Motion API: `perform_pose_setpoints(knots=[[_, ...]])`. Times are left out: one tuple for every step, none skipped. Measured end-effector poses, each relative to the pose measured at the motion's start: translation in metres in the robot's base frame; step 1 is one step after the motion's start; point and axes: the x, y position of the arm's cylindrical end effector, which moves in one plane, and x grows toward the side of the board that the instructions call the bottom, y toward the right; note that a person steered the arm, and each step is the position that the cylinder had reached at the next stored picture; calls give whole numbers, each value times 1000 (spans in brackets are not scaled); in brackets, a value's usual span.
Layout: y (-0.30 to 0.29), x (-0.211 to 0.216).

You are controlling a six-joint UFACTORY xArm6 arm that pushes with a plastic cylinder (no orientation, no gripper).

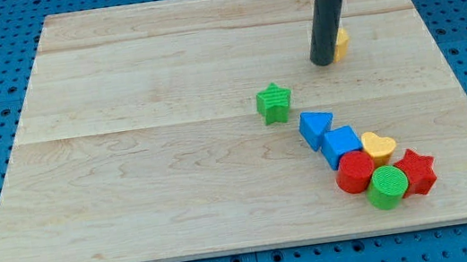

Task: Move the yellow hexagon towards the top right of the board

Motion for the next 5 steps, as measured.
perform_pose_setpoints(knots=[[8, -24], [16, 11], [23, 9], [55, -10], [49, -39]])
